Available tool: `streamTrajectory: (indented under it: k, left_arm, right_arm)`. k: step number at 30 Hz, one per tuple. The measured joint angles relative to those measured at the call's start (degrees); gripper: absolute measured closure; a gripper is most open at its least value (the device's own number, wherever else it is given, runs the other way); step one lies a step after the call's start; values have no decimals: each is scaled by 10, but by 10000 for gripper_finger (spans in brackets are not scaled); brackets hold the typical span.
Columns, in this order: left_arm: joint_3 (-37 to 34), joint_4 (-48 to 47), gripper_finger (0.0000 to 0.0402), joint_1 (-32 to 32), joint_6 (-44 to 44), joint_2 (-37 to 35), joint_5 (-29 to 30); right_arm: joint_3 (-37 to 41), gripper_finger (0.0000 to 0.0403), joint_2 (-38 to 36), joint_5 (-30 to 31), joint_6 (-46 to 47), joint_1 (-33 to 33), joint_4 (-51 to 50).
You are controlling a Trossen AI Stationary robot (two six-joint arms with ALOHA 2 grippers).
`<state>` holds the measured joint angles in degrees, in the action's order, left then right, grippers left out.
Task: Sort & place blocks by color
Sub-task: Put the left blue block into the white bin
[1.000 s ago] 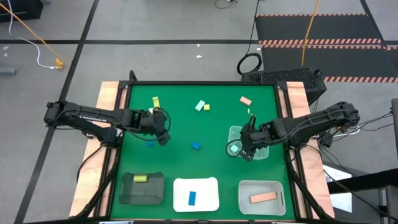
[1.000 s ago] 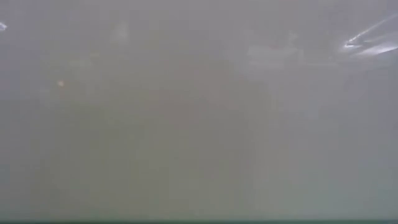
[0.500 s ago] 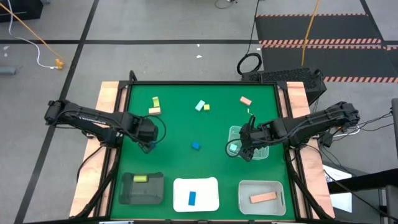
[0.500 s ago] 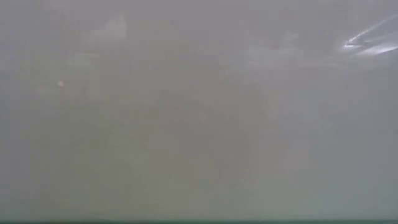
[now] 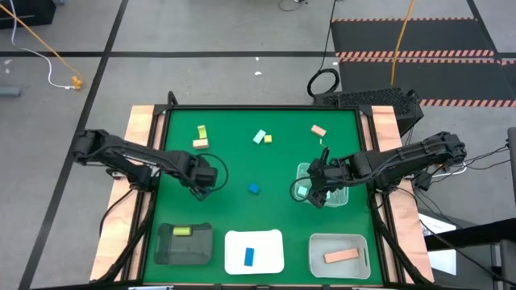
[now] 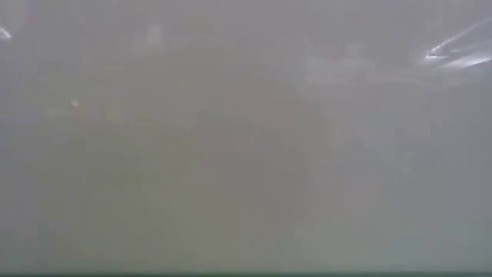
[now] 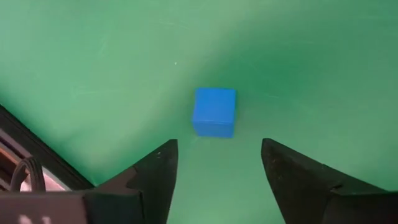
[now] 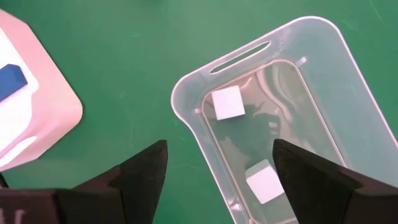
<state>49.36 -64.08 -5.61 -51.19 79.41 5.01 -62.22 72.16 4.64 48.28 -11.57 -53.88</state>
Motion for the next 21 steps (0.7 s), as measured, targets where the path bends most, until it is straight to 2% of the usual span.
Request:
streamTrajectory:
  k: [7,10,21]
  left_arm:
    - [0,-1,138,20,-1,52,-9]
    - [0,13,144,34,20,69,-32]
    - [-37,63,176,69,30,98,-43]
  right_arm:
    - [0,120,0,0,-18,0,7]
    - [0,120,0,0,-27,0,12]
    - [0,120,0,0,-27,0,35]
